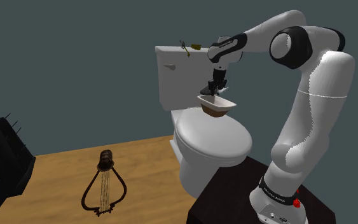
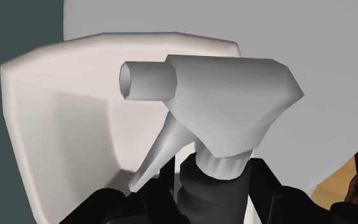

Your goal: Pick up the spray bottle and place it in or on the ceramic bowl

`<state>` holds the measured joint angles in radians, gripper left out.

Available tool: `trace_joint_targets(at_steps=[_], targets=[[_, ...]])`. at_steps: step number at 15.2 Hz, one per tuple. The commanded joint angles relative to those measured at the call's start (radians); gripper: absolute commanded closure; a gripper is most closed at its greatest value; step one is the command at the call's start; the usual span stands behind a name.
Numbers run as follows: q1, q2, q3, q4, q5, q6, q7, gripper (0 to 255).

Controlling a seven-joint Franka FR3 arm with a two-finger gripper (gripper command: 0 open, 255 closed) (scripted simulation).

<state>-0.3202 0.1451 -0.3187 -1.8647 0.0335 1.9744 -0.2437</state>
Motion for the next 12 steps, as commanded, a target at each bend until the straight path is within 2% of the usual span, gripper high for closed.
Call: trace_joint_targets(at_steps=[1,12], targets=[[-0.027,0.002,-0.019,0.003,0.002,-0.001,-0.048,255],[-0.04,0.053,-0.023,-0.072,0.024,0.122,-0.078,255]])
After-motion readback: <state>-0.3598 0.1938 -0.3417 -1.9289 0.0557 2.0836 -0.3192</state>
